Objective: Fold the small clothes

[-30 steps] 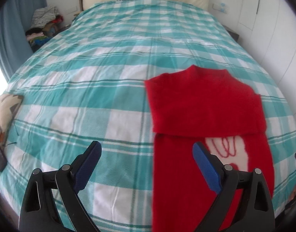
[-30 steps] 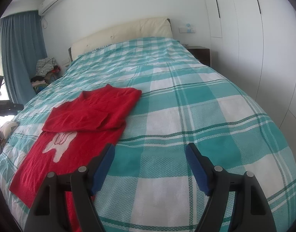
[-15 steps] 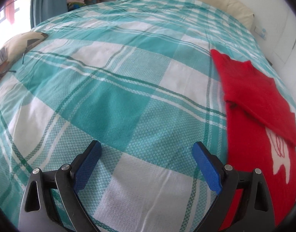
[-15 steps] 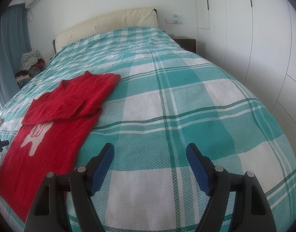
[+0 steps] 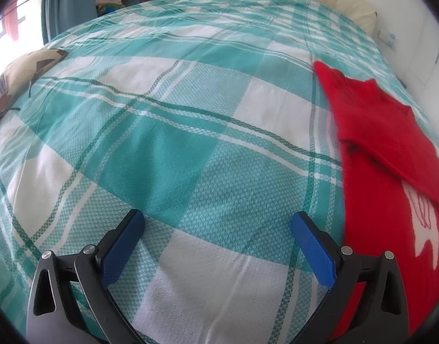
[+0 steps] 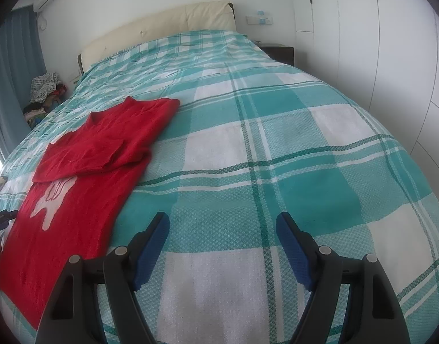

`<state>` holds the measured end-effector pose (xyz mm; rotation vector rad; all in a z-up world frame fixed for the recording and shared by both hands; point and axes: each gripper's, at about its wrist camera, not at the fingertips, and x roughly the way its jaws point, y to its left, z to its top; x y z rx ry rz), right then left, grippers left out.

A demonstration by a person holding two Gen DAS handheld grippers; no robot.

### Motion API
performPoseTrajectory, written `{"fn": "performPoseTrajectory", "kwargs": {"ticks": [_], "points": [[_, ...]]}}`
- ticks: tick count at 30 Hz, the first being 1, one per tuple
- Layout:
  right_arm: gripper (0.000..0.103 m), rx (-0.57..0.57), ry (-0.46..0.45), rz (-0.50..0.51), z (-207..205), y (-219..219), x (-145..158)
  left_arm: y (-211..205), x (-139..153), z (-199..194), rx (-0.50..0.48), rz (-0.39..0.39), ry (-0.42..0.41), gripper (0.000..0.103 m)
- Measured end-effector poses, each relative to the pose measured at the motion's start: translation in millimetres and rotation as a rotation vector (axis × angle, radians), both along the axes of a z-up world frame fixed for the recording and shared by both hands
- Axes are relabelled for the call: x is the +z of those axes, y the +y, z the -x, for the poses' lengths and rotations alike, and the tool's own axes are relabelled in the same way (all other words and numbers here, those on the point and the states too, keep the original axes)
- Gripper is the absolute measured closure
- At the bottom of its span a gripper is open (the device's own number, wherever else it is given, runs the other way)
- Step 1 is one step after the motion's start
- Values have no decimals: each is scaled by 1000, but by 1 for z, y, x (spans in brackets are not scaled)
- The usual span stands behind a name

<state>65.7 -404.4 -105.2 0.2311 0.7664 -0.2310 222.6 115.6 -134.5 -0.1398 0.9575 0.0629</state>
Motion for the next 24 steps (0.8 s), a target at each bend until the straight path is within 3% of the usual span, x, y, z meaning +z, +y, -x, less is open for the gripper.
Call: {"fn": "performPoseTrajectory", "kwargs": {"ticks": [7,12,24], "points": [[26,-7,66,17,-4,2,-16,0,-1,0,-1,-11,3,1],[19,9,83,60,-6,10,-21,-1,-2,-1,-1,-19,6,1],[11,24,106,75,-8,14,-26,-3,-3,-2,-3,-45,12,0]]}}
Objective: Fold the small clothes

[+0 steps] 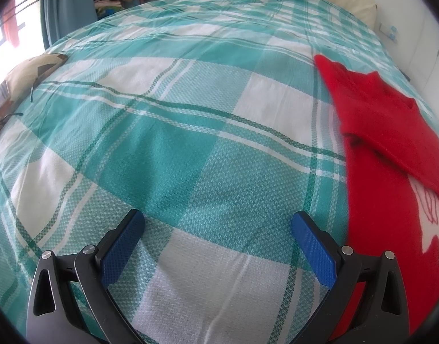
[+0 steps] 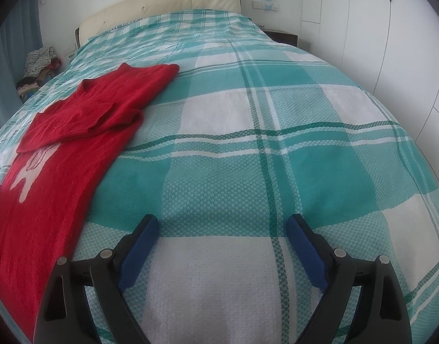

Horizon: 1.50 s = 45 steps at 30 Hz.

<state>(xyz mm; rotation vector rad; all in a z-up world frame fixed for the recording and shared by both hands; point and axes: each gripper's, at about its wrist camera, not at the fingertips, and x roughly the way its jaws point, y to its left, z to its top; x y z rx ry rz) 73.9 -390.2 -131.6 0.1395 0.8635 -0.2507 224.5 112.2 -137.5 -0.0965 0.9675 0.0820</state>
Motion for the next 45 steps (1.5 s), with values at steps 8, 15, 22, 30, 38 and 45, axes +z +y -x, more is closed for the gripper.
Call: {"fn": "performPoseTrajectory", "kwargs": {"ticks": [8,15,22,30,38,45], "points": [[9,3,4,6,1,1,-1,-1,0,0,0,-4,1,0],[8,4,5,7,1,1,-1,-1,0,0,0,-4,1,0],[7,4,5,7,1,2,-1,-1,0,0,0,-4,1,0],[6,4,5,7,1,2,-1,-2,-1,0,0,-4,1,0],[6,4,5,8,1,2,-1,-2,-1,0,1,-5,1,0],[6,4,6,8,1,2,-1,-2,-1,0,1,-6,1,0]]}}
